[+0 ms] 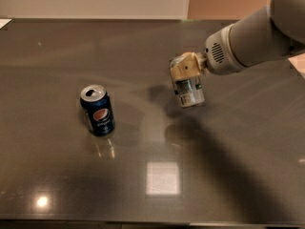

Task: Place 7up can upright

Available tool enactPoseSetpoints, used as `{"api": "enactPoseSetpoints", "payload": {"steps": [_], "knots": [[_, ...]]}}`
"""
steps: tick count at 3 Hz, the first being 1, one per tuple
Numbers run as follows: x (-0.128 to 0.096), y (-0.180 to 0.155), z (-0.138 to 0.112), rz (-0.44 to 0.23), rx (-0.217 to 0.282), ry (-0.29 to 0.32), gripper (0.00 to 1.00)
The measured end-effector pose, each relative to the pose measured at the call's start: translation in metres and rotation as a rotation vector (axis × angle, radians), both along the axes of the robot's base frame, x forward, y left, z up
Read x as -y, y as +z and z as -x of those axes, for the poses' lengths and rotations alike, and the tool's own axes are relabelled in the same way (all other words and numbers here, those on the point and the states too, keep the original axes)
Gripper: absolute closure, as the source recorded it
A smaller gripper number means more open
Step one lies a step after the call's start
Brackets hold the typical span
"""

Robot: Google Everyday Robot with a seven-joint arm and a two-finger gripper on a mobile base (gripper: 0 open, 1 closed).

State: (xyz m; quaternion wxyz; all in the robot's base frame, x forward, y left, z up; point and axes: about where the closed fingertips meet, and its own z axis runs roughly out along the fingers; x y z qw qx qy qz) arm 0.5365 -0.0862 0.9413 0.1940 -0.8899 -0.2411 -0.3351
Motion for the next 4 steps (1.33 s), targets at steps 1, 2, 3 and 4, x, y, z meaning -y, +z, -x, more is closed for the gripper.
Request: {"api": "enactPoseSetpoints", "payload": {"steps": [1, 2, 3, 4], "knots": [[-0.002, 0.001, 0.001, 0.042, 0.047, 0.069, 1.0], [-0.002, 0.001, 0.001, 0.042, 0.047, 0.069, 1.0], [-0.005, -0.001, 0.004, 0.013, 0.066, 0.113, 1.0], [-0.013, -0.004, 0.011, -0.083, 0.104, 0.22, 1.0]]}}
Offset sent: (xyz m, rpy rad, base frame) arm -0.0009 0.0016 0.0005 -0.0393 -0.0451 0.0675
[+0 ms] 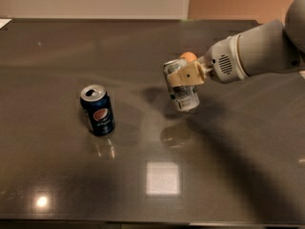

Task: Place 7up can upright

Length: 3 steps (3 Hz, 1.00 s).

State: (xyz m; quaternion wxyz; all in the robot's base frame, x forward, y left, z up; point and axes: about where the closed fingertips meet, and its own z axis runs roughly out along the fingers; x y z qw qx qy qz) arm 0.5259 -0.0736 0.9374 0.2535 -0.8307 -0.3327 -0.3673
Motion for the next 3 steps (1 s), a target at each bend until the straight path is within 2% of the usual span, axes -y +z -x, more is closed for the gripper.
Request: {"api": "enactPoseSetpoints", "payload": {"steps": [2, 3], "knots": [[-0.009, -0.007, 0.018, -0.134, 0.095, 0.242, 1.0], [-0.006, -0.01, 0.024, -0.197, 0.133, 0.308, 1.0]]}}
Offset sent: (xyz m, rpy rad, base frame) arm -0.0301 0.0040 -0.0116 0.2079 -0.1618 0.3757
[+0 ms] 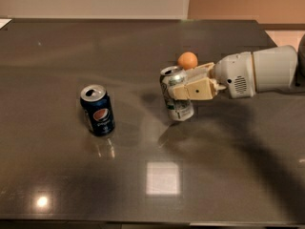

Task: Place 7up can upright

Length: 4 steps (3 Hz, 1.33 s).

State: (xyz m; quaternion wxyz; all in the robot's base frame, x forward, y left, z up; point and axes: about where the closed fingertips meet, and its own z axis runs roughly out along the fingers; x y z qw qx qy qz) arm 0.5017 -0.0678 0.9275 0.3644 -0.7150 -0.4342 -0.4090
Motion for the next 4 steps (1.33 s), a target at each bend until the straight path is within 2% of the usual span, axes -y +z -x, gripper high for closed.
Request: {"api": "enactPoseSetpoints", "payload": {"steps": [2, 4], "knots": [[0.013, -0.007, 0.006, -0.093, 0.011, 0.054, 1.0], [0.022, -0.012, 0.01, -0.118, 0.044, 0.097, 1.0]]}}
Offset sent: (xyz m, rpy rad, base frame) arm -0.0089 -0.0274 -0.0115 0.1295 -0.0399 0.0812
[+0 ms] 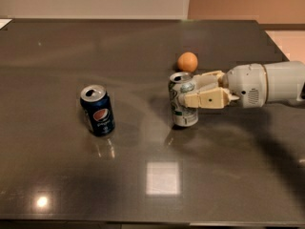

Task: Place 7up can upright

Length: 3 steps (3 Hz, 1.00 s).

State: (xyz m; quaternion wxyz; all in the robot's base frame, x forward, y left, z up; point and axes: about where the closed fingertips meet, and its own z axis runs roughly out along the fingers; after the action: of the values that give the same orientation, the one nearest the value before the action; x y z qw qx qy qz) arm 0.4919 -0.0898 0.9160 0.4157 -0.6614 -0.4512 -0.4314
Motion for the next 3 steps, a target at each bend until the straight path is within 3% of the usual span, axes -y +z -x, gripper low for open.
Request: {"api": "enactPoseSetpoints", "payload": {"steps": [3], "knots": [[0.0074, -0.0067, -0.0021, -0.038, 0.059, 0.061, 1.0]]}}
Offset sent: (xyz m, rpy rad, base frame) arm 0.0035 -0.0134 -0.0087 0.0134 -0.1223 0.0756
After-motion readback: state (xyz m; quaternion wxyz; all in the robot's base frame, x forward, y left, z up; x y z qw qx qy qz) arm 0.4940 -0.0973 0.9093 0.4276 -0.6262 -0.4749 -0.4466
